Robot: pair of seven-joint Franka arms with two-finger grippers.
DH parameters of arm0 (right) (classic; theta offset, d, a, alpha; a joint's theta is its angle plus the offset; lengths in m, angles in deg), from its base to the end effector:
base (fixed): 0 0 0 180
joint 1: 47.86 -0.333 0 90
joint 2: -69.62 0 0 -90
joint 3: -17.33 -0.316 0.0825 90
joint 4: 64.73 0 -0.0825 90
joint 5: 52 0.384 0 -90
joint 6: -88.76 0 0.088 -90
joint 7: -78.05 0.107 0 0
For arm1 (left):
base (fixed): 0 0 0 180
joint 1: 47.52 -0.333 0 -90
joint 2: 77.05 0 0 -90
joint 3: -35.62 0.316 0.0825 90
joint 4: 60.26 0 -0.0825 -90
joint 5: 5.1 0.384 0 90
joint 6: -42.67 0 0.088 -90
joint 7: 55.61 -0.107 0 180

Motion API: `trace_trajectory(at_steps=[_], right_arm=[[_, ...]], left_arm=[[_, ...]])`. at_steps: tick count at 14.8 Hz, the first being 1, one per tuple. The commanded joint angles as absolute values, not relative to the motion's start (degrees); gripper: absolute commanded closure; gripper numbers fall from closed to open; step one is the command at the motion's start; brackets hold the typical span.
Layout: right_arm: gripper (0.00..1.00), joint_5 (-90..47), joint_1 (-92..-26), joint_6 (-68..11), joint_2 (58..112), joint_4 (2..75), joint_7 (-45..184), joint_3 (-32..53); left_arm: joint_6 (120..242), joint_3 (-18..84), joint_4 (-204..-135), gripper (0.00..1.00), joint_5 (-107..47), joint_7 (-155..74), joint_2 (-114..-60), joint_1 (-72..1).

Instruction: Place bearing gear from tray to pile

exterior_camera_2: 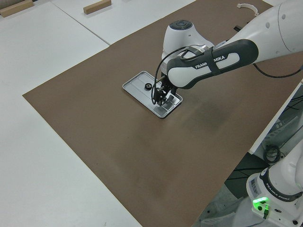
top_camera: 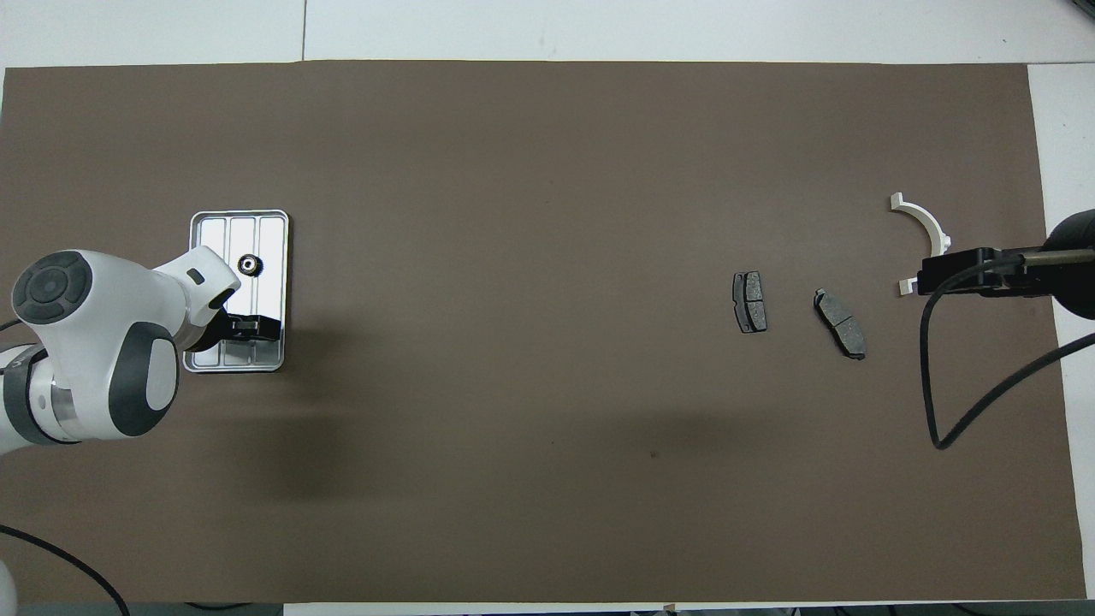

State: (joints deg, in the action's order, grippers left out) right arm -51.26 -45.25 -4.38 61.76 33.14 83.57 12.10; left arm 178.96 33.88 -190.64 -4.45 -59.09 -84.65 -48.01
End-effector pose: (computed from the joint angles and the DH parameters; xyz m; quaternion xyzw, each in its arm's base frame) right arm 0.5157 0.0283 0.6374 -0.9993 0.0257 -0.0269 0.0021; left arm 0.5266 -0.0114 0.2957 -0.9989 0.0453 0.0147 0.0016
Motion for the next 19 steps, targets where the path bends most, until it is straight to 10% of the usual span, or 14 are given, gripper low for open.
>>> trace_trajectory(at_steps=[1,7,19], right_arm=[[0.0,-51.0,-44.5,-4.0,61.2,33.3,84.1,11.6],[0.0,-51.0,-45.2,-7.2,61.0,36.8,84.6,11.5],[0.0,-51.0,-45.3,-13.1,61.0,41.1,83.6,11.1]], left_arm=[[180.3,34.0,-191.5,0.39,-5.3,-60.4,-84.5,-48.1],[180.3,34.0,-191.4,1.0,-5.3,-60.5,-84.6,-48.1],[160.3,33.9,-161.0,1.0,-8.2,-46.1,-92.0,-37.1]])
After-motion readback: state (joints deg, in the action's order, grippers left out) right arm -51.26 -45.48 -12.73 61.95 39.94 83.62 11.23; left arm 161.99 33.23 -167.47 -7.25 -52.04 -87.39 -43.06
